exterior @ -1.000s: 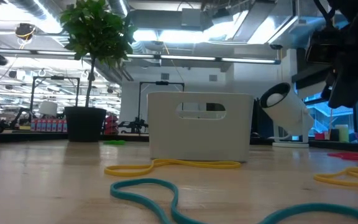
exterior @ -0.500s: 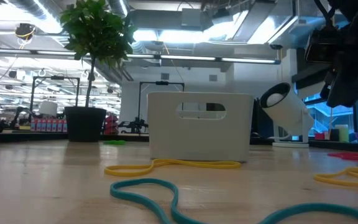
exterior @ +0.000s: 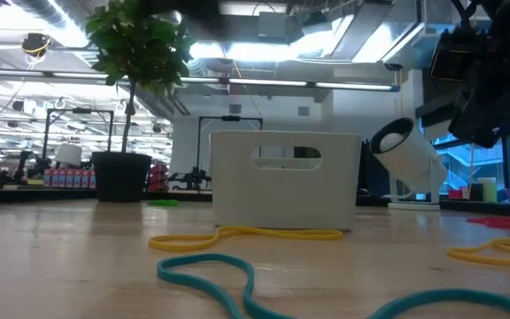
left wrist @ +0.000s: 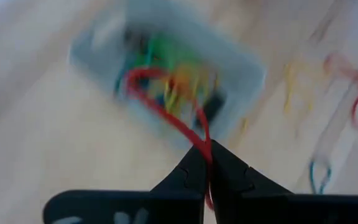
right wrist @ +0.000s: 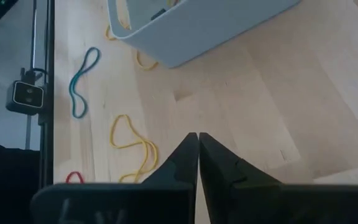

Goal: Pick and place rubber bands into bin
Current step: Put the red rubber band into the gray bin

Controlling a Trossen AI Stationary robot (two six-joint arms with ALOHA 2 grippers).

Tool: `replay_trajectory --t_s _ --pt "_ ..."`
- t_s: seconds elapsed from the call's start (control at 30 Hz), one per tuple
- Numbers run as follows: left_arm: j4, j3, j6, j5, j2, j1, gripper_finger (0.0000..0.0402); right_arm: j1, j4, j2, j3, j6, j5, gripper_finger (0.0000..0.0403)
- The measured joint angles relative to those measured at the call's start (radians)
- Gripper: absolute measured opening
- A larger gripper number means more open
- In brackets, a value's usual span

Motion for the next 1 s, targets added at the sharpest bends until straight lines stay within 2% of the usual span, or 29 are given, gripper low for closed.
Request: replay_trajectory --t_s 0.07,0.17,0.3,0.47,0.77,0.87,1.0 --pt "0.100 -0.001 0.162 0.010 0.000 0.076 0.0003 0.000 0.006 0.000 0.000 0.003 0.000 0.0019" --pt "0.241 0.001 0.375 0.078 0.011 0.181 0.0003 0.000 0.015 0.000 0.000 0.024 0.001 0.0019" --pt "0.287 0.000 0.536 0.209 0.058 0.285 0.0003 0.000 0.020 0.005 0.000 0.027 0.001 0.0019" --pt "0.279 -0.001 0.615 0.351 0.151 0.351 0.0003 0.000 0.021 0.011 0.000 0.032 0.001 0.0019" --pt "0.271 -0.001 0.646 0.423 0.278 0.351 0.0007 0.000 0.020 0.013 0.000 0.028 0.001 0.0019" --pt "0.273 -0.001 0.655 0.467 0.294 0.348 0.0025 0.000 0.020 0.014 0.000 0.027 0.005 0.0019" --pt "0.272 -0.001 0.642 0.478 0.307 0.353 0.0072 0.000 0.020 0.013 0.000 0.026 0.040 0.0019"
